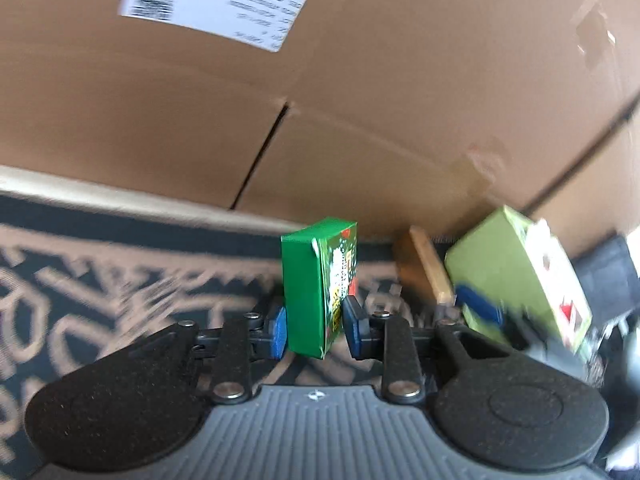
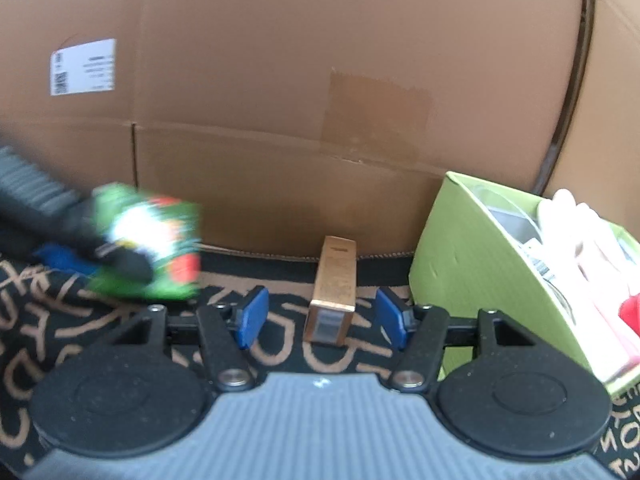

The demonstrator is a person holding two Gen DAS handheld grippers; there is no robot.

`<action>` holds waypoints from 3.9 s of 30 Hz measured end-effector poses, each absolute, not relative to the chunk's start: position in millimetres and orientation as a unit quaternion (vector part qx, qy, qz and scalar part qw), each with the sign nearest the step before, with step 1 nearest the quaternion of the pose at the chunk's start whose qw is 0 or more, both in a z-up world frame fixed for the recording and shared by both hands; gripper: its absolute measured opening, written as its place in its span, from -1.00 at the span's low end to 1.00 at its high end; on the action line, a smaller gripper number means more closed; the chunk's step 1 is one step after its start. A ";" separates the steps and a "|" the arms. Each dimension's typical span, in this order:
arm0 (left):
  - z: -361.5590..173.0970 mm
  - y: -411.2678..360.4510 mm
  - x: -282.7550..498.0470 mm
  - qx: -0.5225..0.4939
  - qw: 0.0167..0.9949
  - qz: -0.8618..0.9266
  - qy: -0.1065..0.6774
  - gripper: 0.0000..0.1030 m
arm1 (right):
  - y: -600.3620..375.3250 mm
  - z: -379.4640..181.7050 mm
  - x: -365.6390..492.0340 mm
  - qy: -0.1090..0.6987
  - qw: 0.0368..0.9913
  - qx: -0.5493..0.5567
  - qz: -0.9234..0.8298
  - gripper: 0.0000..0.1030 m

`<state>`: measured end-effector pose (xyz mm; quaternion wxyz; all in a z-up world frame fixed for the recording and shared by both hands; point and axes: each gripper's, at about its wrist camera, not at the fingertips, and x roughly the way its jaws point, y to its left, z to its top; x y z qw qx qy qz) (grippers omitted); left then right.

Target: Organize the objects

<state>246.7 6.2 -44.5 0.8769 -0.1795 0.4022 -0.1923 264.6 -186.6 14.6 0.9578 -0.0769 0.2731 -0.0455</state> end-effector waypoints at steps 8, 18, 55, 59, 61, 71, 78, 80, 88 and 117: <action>-44.1 46.8 190.2 -0.187 0.869 -0.184 0.420 0.12 | -188.9 23.2 230.6 0.276 0.958 -0.070 0.024 -0.53; -15.8 38.4 158.4 -0.069 0.920 -0.099 0.372 0.61 | -185.8 47.8 165.1 0.277 0.955 -0.034 0.102 -0.31; 50.4 -113.7 134.0 0.016 0.926 -0.201 0.320 0.26 | -259.6 95.6 115.2 0.197 0.978 0.006 0.063 -0.54; 69.7 -161.4 133.1 0.019 0.927 -0.228 0.297 0.26 | -301.0 112.3 104.3 0.177 0.984 0.007 0.014 -0.54; 75.3 -183.8 137.7 0.015 0.927 -0.237 0.290 0.26 | -321.9 117.9 102.9 0.171 0.985 0.006 -0.012 -0.54; 71.1 -266.4 183.0 0.016 0.934 -0.225 0.278 0.26 | -418.5 117.8 149.3 0.188 0.977 0.020 -0.097 -0.54; 52.8 -275.2 208.3 -0.010 0.937 -0.213 0.276 0.45 | -443.7 98.7 175.4 0.187 0.977 0.040 -0.090 -0.53; 47.6 -270.4 212.4 -0.025 0.937 -0.214 0.275 0.86 | -447.4 89.7 181.7 0.189 0.978 0.048 -0.080 -0.10; 35.0 -242.6 191.3 -0.014 0.944 -0.174 0.279 0.87 | -441.0 81.0 133.7 0.156 0.982 0.035 -0.100 1.00; 13.1 -208.2 21.3 -0.005 0.941 -0.124 0.314 0.91 | -378.1 95.6 -6.4 0.252 0.965 -0.008 -0.068 1.00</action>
